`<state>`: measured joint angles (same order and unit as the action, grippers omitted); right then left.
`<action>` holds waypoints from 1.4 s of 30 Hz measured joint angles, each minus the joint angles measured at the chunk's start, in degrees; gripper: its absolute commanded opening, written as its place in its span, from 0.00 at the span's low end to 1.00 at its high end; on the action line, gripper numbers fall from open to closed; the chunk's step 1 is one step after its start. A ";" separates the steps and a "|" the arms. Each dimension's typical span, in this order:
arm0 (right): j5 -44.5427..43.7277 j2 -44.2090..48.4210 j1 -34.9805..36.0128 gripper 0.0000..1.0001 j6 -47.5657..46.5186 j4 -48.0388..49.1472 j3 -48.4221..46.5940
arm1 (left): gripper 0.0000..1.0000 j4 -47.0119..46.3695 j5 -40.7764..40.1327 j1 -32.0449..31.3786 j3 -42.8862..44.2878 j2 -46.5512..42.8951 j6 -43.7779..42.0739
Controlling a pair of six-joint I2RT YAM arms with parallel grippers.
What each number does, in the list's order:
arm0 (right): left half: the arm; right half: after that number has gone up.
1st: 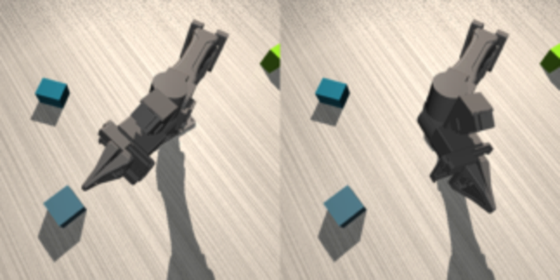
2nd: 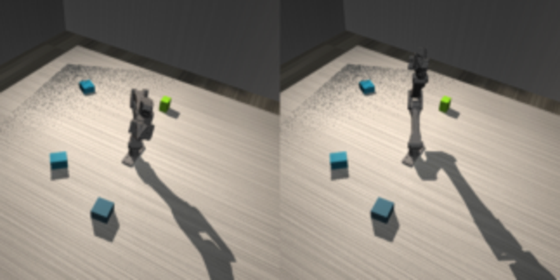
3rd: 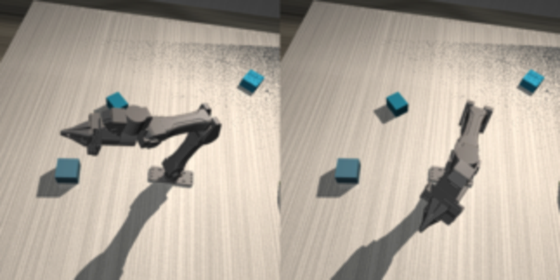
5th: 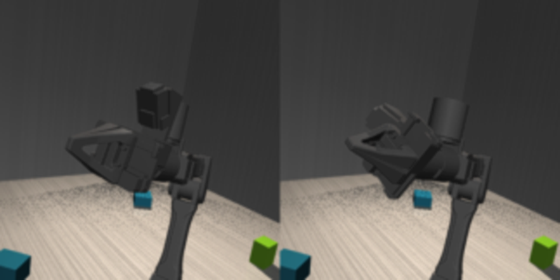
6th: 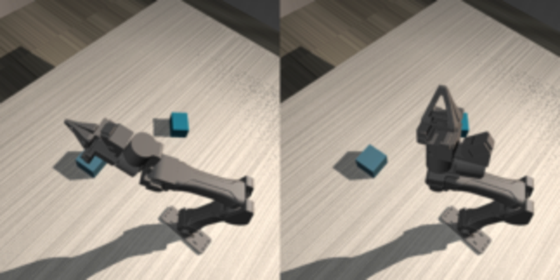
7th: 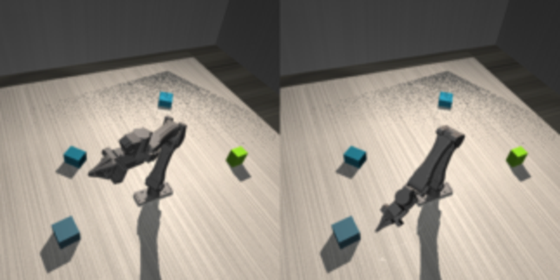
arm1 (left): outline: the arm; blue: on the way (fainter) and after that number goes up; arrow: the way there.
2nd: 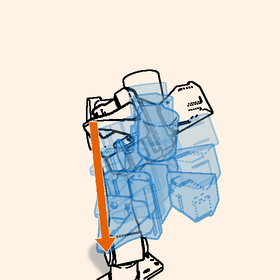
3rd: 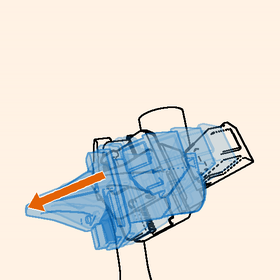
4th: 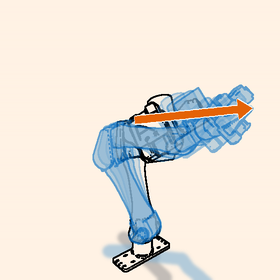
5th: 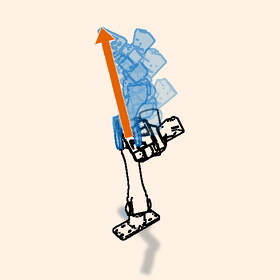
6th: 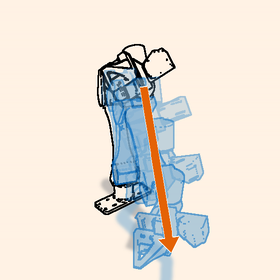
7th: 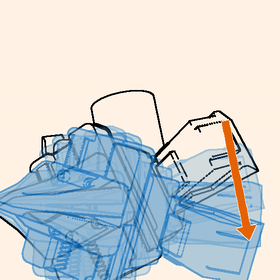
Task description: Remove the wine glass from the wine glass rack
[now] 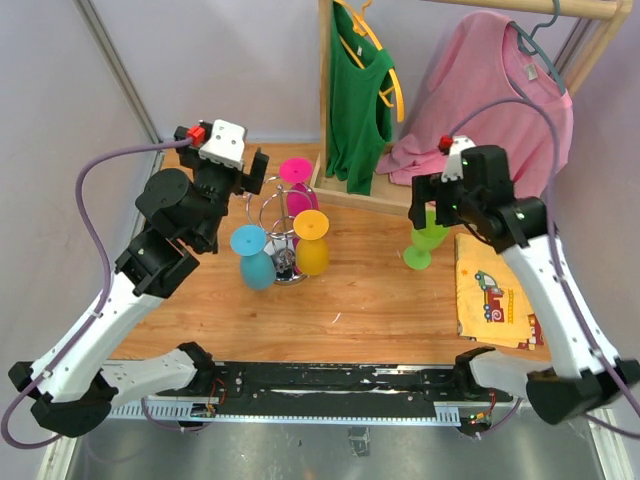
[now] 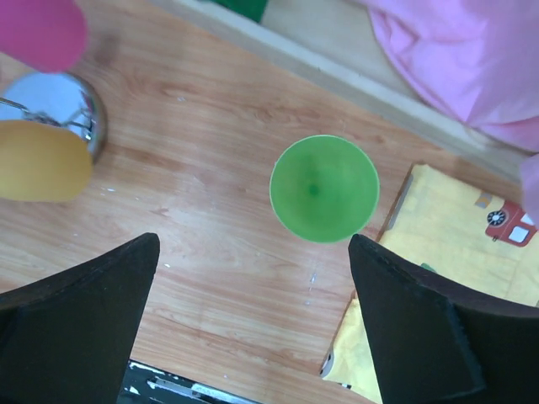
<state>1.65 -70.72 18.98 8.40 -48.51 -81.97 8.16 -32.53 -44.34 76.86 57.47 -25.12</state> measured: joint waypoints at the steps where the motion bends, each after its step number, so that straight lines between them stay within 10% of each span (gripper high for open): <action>1: 0.42 2.67 0.00 0.97 -0.02 0.00 -0.15 | 0.92 1.16 1.01 2.21 -0.04 -0.09 1.88; 17: 16.33 21.81 0.00 0.98 0.52 -2.40 6.03 | 0.91 14.91 32.54 37.38 -17.62 -5.77 43.36; 42: 20.06 23.26 0.00 0.98 0.26 -2.29 11.91 | 0.70 20.98 63.93 56.17 -32.06 -18.10 68.54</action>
<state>21.71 -47.46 18.98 8.67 -50.81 -70.06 29.15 31.40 11.84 44.80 39.38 43.42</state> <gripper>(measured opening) 0.984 0.728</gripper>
